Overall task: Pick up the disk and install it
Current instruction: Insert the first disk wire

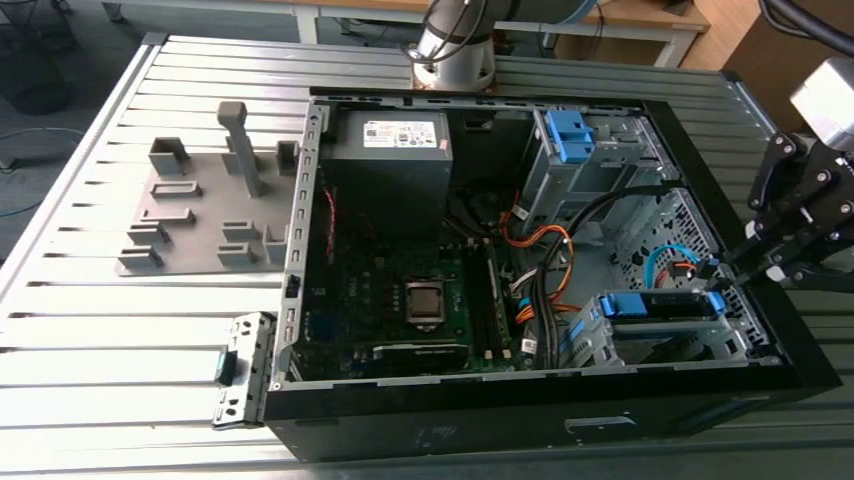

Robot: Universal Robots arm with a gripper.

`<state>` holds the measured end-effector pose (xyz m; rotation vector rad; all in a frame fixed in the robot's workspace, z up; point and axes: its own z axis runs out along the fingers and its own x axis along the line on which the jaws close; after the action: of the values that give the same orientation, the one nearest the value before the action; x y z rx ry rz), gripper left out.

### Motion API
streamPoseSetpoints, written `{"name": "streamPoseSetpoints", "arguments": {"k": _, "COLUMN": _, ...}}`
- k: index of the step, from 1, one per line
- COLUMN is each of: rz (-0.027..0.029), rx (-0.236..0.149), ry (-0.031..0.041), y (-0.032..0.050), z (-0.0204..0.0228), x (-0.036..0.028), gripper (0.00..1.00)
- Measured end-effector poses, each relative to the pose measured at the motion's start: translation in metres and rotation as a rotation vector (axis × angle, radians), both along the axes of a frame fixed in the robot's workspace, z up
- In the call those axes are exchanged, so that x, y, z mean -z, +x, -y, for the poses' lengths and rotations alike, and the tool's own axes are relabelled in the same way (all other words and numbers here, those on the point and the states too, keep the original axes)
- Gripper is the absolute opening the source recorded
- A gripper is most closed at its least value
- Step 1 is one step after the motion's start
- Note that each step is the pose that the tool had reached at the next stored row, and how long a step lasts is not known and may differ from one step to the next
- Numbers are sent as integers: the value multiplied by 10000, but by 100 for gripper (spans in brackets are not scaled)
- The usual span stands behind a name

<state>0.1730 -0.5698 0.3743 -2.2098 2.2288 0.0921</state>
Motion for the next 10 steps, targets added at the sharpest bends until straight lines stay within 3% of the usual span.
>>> {"name": "streamPoseSetpoints", "arguments": {"k": 3, "rz": 0, "rx": 0, "ry": 1, "y": 1, "z": 0, "x": 1, "gripper": 35}}
{"name": "streamPoseSetpoints", "arguments": {"k": 4, "rz": 0, "rx": 0, "ry": 0, "y": 1, "z": 0, "x": 0, "gripper": 41}}
{"name": "streamPoseSetpoints", "arguments": {"k": 8, "rz": 0, "rx": -1, "ry": -6, "y": 3, "z": -8, "x": 48, "gripper": 41}}
{"name": "streamPoseSetpoints", "arguments": {"k": 10, "rz": 0, "rx": -2, "ry": -12, "y": 10, "z": -33, "x": 85, "gripper": 41}}
